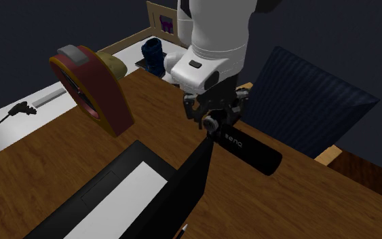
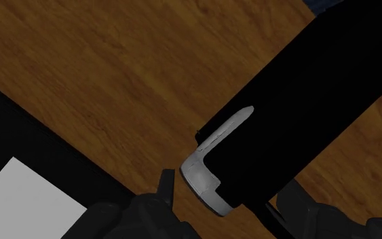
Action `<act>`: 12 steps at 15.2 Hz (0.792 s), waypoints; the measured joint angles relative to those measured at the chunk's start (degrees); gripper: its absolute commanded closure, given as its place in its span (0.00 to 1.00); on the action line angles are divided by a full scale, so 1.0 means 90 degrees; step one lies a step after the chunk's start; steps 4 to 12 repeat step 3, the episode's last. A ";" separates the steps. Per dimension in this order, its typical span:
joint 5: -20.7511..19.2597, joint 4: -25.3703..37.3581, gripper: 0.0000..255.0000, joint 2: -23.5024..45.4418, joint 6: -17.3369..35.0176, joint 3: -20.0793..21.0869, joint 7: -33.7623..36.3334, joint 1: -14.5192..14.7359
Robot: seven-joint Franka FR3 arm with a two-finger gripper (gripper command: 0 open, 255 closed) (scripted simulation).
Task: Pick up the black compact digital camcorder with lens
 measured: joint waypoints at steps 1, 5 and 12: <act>-0.0004 0.0122 1.00 0.0030 -0.0092 -0.0002 0.0005 -0.0002; -0.0006 0.0279 1.00 0.0068 -0.0210 0.0004 0.0027 0.0001; -0.0006 0.0279 1.00 0.0068 -0.0210 0.0004 0.0027 0.0001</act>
